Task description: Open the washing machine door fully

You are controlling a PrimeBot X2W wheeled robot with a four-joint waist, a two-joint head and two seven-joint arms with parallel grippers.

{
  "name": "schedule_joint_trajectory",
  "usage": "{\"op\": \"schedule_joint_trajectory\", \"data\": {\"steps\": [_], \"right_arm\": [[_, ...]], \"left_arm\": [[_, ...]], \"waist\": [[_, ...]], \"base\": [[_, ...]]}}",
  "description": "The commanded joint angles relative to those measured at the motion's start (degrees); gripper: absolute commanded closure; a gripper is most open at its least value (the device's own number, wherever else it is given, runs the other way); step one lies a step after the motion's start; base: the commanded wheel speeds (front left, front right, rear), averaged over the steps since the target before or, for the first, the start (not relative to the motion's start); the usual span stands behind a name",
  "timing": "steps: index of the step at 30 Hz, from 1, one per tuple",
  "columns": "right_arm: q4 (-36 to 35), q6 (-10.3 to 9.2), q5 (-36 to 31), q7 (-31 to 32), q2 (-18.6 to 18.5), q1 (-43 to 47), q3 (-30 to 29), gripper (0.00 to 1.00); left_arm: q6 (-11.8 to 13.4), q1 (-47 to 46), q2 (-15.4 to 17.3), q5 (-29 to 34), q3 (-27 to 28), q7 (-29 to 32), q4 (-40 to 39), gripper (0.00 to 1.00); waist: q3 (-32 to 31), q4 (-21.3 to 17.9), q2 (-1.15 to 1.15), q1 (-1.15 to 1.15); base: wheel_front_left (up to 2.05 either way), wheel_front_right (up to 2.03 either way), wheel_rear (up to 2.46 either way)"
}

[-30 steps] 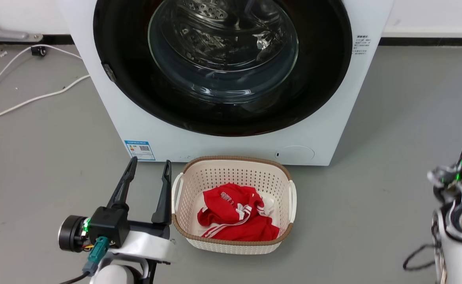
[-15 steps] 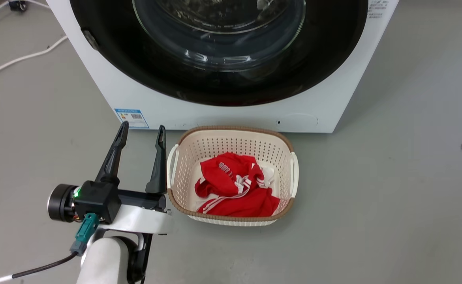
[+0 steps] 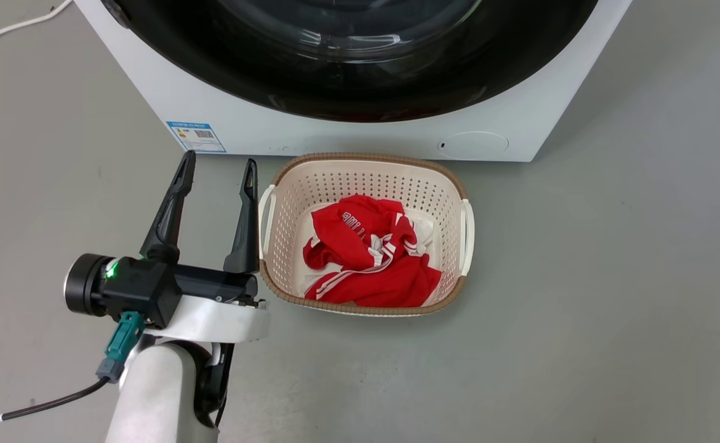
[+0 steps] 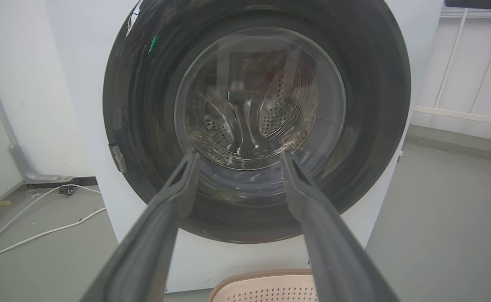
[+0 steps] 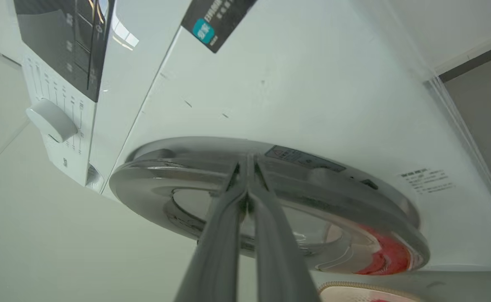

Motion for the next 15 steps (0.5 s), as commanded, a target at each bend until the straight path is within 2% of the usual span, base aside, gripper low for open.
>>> {"op": "schedule_joint_trajectory", "data": {"steps": [1,7,15], "right_arm": [[1.0,0.00,-1.3,2.0,0.6,-1.5,0.7,1.00],[2.9,0.00,-5.3,5.3,2.0,-4.3,1.3,1.00],[4.8,0.00,-10.1,3.7,3.3,-7.4,-1.2,1.00]], "left_arm": [[-0.3,-1.0,0.0,0.3,0.1,-0.2,-0.3,0.00],[-0.5,-1.7,-0.1,0.7,0.5,-0.2,-0.8,0.00],[-0.9,-2.9,-0.1,0.8,0.3,-0.2,-1.5,0.00]], "waist": [[0.8,0.2,0.00,0.00],[2.7,0.5,0.00,0.00],[5.3,1.0,0.00,0.00]], "base": [[0.00,0.00,0.00],[0.00,0.00,0.00],[0.00,0.00,0.00]]}}
